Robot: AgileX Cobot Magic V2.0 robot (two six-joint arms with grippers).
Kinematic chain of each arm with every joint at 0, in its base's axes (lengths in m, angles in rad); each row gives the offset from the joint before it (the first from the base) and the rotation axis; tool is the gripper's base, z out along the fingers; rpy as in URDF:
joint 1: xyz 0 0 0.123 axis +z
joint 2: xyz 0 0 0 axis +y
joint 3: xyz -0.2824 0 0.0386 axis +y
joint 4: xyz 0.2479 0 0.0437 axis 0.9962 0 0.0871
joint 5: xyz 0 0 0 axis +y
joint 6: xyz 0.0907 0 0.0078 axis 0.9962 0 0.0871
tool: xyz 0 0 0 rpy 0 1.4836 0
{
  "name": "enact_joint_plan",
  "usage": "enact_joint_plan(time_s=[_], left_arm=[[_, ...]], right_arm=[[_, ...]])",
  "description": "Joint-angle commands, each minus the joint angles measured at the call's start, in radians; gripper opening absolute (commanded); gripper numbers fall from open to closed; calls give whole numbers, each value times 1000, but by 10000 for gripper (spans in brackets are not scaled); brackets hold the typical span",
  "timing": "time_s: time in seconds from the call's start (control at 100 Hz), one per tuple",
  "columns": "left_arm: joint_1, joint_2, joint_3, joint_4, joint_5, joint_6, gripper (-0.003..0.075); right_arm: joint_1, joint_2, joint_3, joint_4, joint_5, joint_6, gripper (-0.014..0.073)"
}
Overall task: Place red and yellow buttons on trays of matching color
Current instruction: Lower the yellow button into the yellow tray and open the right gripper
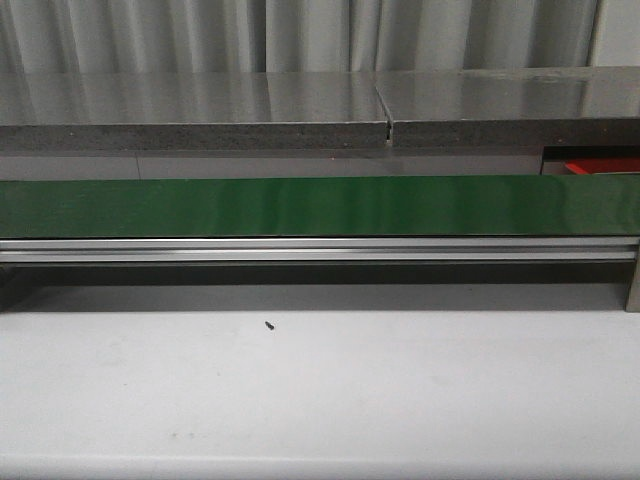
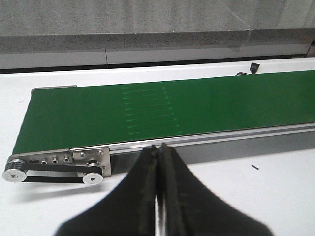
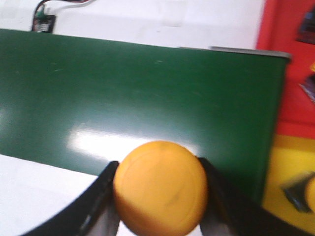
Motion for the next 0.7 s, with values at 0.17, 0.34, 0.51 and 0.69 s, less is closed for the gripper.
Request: enact_joint_plan(time_s=[0.17,0.34,0.51,0.69], left_arm=[[-8,4,-27,-25,-67,0,-19],[-8,4,-27,-25,-67,0,-19],[-8,4,-27,-25,-67,0,-19],[-8,4,-27,-25,-67,0,-19]], right_arm=[[-338,-69,-30,14,36,11,129],[-437,-6,-30,16,-47,39,129],[-477,104,-30,17,-58,45,129],[-476,228,-30,17,-47,45,129]])
